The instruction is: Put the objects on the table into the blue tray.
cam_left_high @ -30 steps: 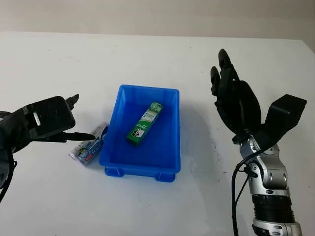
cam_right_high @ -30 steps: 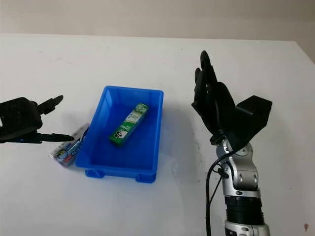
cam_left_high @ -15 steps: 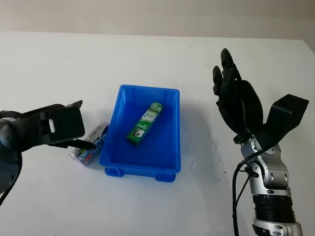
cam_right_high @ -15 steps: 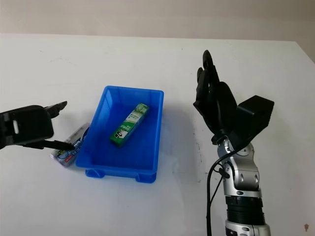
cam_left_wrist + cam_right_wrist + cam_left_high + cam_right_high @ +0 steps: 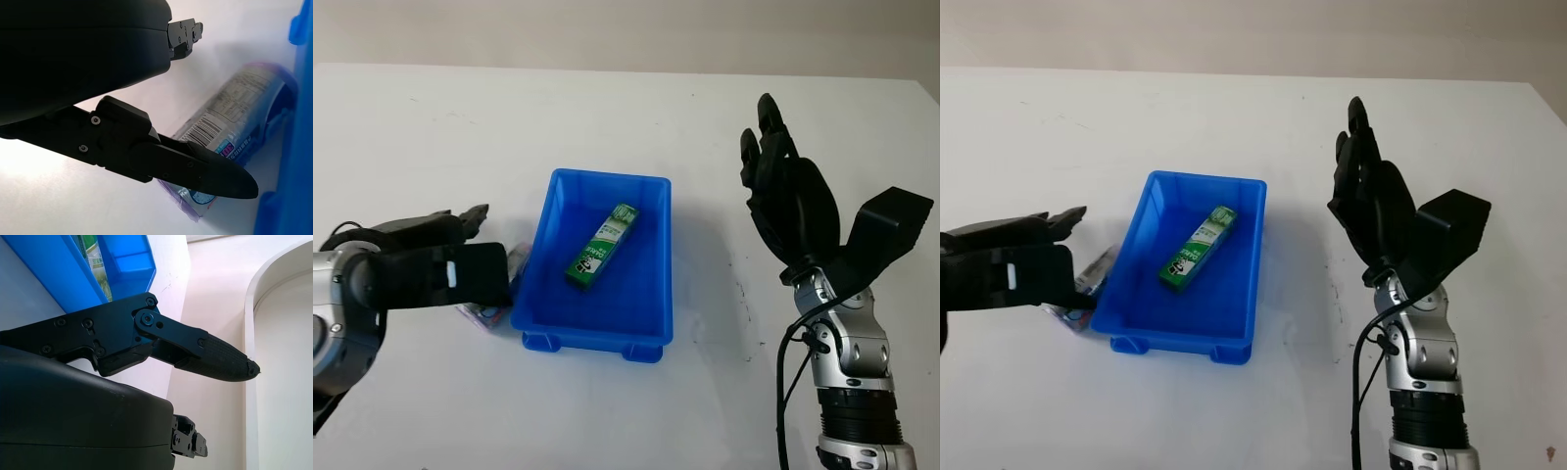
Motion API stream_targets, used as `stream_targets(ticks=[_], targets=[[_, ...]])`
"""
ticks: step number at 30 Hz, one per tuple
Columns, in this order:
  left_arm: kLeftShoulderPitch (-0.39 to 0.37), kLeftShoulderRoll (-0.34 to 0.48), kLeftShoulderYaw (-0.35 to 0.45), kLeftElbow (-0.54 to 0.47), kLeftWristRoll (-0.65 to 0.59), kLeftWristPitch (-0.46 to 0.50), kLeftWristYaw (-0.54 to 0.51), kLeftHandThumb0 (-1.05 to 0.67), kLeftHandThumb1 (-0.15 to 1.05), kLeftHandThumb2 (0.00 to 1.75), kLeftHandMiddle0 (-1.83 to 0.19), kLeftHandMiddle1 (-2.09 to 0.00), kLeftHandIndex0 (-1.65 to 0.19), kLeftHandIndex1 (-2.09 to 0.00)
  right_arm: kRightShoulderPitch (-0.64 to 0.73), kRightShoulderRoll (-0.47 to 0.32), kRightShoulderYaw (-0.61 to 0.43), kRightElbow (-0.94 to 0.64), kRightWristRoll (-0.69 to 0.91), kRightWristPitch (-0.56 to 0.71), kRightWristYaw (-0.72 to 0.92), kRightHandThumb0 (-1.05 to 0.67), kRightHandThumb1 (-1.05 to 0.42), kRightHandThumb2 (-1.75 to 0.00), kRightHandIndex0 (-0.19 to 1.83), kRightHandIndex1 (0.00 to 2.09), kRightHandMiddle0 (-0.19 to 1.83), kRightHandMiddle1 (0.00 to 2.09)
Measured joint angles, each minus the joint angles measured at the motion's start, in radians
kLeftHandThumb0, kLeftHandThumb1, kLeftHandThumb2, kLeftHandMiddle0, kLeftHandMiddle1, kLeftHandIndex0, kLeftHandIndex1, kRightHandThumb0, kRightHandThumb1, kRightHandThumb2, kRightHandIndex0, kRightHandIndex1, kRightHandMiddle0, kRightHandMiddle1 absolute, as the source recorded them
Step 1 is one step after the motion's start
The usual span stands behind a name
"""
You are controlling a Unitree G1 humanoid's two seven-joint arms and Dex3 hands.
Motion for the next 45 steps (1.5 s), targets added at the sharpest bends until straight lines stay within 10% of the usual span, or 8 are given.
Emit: stream_targets(ticks=[8,9,10,13,19,21,38,45], targets=[[0.000,-0.060,-0.001,-0.004,0.050,-0.011,-0.012,-0.95,1.05,0.12,0.01,-0.10,0.10,-0.08,0.006,0.000,0.000,-0.004,0.004,0.000,-0.003,-0.80,-1.05,-0.81,-0.19,0.00,-0.19,0.00],[0.000,-0.072,-0.005,-0.006,0.068,0.001,-0.017,-0.93,1.05,0.11,-0.04,-1.15,0.04,-0.10,0.006,0.000,0.000,-0.004,0.005,0.000,-0.003,-0.80,-1.05,-0.81,-0.19,0.00,-0.19,0.00],[-0.004,-0.082,-0.013,-0.008,0.092,0.008,-0.019,-0.92,1.05,0.12,-0.02,-1.45,0.00,-0.11,0.006,0.000,0.000,-0.005,0.005,0.000,-0.003,-0.80,-1.05,-0.81,-0.19,0.00,-0.19,0.00],[-0.013,-0.110,-0.032,-0.007,0.150,0.008,-0.019,-0.87,1.05,0.11,0.06,-1.29,-0.17,-0.27,0.006,0.000,0.000,-0.006,0.006,0.000,-0.004,-0.80,-1.05,-0.81,-0.19,0.00,-0.19,0.00],[-0.016,-0.181,-0.044,0.010,0.239,0.019,-0.007,-0.78,1.05,0.11,0.05,-1.85,0.08,-1.27,0.007,0.000,-0.002,-0.006,0.011,0.000,-0.006,-0.80,-1.05,-0.81,-0.19,0.00,-0.19,0.00],[-0.020,-0.199,-0.058,0.020,0.284,0.013,-0.002,-0.72,1.05,0.15,-0.52,-2.04,0.09,-1.73,0.007,0.000,-0.005,-0.006,0.011,0.000,-0.008,-0.80,-1.05,-0.80,-0.19,0.00,-0.19,0.00],[0.005,-0.275,-0.093,0.093,0.633,-0.206,0.001,-0.60,1.05,0.18,-0.69,-2.09,0.10,-1.52,0.007,0.000,-0.016,-0.017,0.017,0.011,-0.022,-0.80,-1.05,-0.77,-0.19,0.00,-0.19,0.00],[0.039,-0.333,-0.042,0.130,0.666,-0.257,0.128,-0.43,1.05,0.32,-0.85,-2.09,-0.15,-2.08,0.007,0.000,-0.016,-0.017,0.016,0.011,-0.026,-0.81,-1.05,-0.77,-0.19,0.00,-0.19,0.00]])
